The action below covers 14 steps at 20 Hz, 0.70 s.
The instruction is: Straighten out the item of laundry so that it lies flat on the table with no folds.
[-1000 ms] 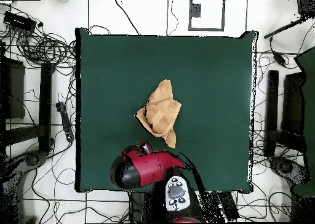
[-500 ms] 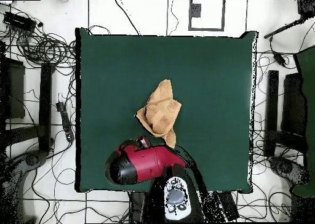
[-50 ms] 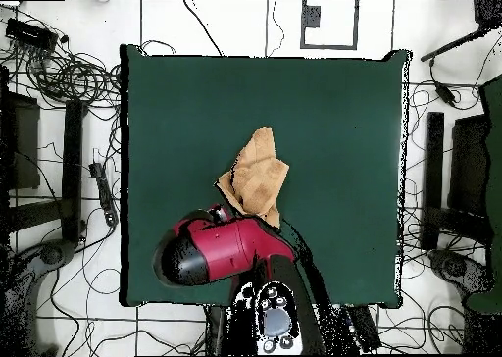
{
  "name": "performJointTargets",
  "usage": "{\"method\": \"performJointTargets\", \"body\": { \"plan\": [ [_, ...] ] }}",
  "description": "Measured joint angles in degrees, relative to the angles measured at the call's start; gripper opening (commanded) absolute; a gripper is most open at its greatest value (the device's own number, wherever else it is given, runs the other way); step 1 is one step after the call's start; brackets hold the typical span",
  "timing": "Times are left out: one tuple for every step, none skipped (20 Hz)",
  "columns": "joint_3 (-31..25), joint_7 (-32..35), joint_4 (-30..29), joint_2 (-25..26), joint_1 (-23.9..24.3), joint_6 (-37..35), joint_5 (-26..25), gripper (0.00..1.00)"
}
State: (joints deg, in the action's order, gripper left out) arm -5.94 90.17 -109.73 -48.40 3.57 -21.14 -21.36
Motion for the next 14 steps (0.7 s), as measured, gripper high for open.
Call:
{"method": "performJointTargets", "body": {
  "plan": [
    [-0.26,0.0,0.3,-0.55,0.25,-0.63,0.0,1.0],
    [-0.47,0.0,0.45,-0.83,0.47,-0.91,0.0,1.0],
    [-0.67,0.0,0.6,-1.07,0.73,-1.16,0.0,1.0],
    [-1.3,0.0,0.95,-1.58,1.78,-1.58,0.0,1.0],
    [-1.5,0.0,1.07,-1.74,2.35,-1.61,-0.01,1.0],
    [-1.67,0.0,1.2,-1.87,2.94,-1.61,-0.01,1.0],
    [-1.81,0.0,1.34,-1.96,3.52,-1.61,-0.02,1.0],
    [-1.92,0.0,1.49,-1.98,4.09,-1.61,-0.02,1.0],
    [-2.02,0.0,1.68,-1.95,4.78,-1.61,-0.02,1.0],
    [-2.06,0.0,1.9,-1.9,5.55,-1.61,-0.13,1.0],
    [-2.05,0.0,2.02,-1.87,5.91,-1.61,-0.25,1.0],
    [-2.04,0.0,2.22,-1.83,6.44,-1.63,-0.5,1.0],
    [-2.04,0.0,2.39,-1.79,6.87,-1.63,-0.81,1.0],
    [-2.05,0.0,2.54,-1.78,7.19,-1.63,-1.09,1.0]
  ]
}}
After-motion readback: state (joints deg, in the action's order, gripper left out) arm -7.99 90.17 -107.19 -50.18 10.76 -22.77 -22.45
